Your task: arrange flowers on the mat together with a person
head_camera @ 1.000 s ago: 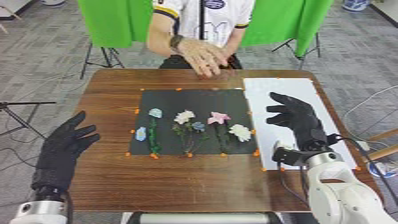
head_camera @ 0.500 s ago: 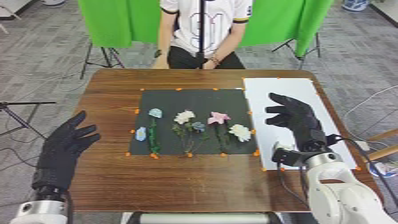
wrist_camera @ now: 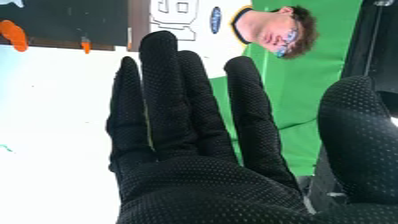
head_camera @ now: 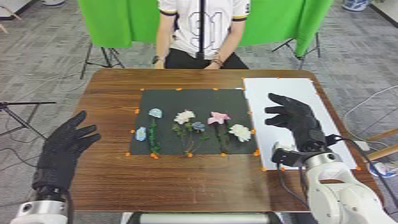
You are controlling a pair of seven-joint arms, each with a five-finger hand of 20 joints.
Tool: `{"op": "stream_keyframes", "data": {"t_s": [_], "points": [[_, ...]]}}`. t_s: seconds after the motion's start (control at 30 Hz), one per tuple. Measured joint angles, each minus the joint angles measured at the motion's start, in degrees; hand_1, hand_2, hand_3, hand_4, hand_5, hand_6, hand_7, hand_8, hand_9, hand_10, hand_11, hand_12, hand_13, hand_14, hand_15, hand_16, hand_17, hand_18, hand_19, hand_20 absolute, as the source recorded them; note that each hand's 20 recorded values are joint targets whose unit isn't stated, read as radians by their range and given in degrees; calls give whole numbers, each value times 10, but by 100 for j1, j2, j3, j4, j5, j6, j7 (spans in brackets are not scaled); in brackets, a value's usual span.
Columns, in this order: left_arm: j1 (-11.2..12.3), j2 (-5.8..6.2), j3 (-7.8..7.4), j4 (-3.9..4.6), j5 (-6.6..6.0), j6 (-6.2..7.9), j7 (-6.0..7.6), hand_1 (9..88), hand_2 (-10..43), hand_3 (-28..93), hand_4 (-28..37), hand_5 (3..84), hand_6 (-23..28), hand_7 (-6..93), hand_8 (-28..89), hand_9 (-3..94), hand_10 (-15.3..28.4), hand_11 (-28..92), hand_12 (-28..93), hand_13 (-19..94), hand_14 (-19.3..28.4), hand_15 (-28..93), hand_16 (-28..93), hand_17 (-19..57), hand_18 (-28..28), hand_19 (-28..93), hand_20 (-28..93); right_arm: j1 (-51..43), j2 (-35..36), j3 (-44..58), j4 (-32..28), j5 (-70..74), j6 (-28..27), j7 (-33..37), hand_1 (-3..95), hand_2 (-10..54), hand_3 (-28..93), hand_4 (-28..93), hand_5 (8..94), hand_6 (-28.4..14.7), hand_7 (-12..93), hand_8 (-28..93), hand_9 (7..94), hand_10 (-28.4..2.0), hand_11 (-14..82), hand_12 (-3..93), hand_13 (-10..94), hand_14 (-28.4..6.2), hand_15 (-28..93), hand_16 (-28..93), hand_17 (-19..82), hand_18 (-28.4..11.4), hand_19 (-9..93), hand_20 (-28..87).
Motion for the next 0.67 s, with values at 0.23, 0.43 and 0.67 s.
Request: {"op": "stream_keyframes", "data": {"t_s": [0.23, 0.43, 0.67], "points": [[4, 0, -7, -4, 7, 0, -15, 184, 82, 776, -283, 326, 72, 167, -115, 311, 197, 348, 95, 231, 265, 650, -131, -85, 227, 541, 152, -16, -5, 6, -1, 1, -33, 14, 192, 98, 747, -241, 487, -11, 148, -117, 498, -200, 214, 158, 452, -198, 633, 79, 136, -227, 612, 167], [4, -5, -11, -4, 10, -3, -25, 184, 81, 776, -283, 325, 72, 167, -115, 312, 196, 349, 95, 231, 265, 650, -131, -86, 227, 542, 152, -19, -11, 6, -2, 2, -45, 28, 193, 99, 745, -242, 487, -11, 147, -117, 499, -200, 215, 158, 451, -197, 633, 79, 136, -227, 612, 167], [-6, -5, -11, -4, 19, -3, -54, 184, 82, 775, -283, 325, 72, 166, -115, 313, 196, 349, 95, 231, 265, 650, -130, -86, 228, 543, 152, -16, -20, 2, -2, 2, -56, 46, 193, 100, 743, -241, 487, -12, 147, -116, 500, -201, 216, 158, 452, -196, 633, 79, 135, -227, 613, 167]]}}
